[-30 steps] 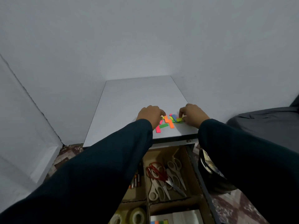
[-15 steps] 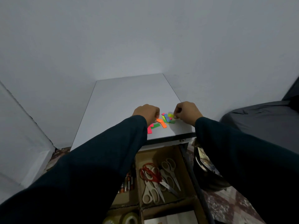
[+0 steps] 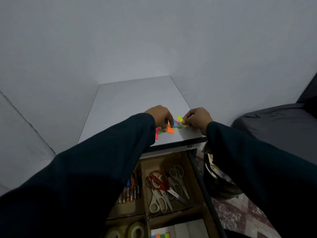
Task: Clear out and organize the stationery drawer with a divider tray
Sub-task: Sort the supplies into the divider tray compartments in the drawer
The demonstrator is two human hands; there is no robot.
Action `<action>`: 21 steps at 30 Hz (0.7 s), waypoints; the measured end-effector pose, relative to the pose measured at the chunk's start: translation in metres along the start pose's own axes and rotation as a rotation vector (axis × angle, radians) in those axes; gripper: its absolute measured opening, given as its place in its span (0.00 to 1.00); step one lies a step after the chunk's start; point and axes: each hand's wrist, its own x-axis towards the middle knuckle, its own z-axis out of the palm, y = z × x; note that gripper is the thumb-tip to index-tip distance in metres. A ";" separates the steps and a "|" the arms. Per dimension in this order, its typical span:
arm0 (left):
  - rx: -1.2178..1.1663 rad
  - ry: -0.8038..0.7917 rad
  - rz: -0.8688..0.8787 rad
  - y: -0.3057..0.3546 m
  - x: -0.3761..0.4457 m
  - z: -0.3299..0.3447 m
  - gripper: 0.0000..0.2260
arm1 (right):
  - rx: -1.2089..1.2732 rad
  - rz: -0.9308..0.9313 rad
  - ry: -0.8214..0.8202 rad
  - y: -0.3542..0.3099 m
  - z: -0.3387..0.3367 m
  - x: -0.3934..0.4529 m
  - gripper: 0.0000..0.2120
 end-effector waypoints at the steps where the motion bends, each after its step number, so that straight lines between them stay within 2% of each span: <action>1: 0.001 0.004 0.004 0.001 0.000 0.001 0.14 | 0.014 0.003 -0.004 -0.001 0.001 -0.001 0.11; 10: 0.008 0.085 -0.003 0.001 -0.005 0.008 0.12 | 0.022 0.012 -0.028 -0.013 0.012 0.004 0.12; 14: 0.012 0.103 0.004 0.001 -0.005 0.007 0.09 | -0.034 0.003 -0.019 -0.016 0.014 0.003 0.04; 18: 0.004 0.208 -0.018 -0.001 -0.010 0.006 0.06 | -0.027 0.015 -0.013 -0.019 0.013 0.004 0.13; 21: -0.181 0.324 -0.103 -0.014 -0.020 0.000 0.07 | 0.008 0.027 -0.045 -0.023 0.010 0.004 0.12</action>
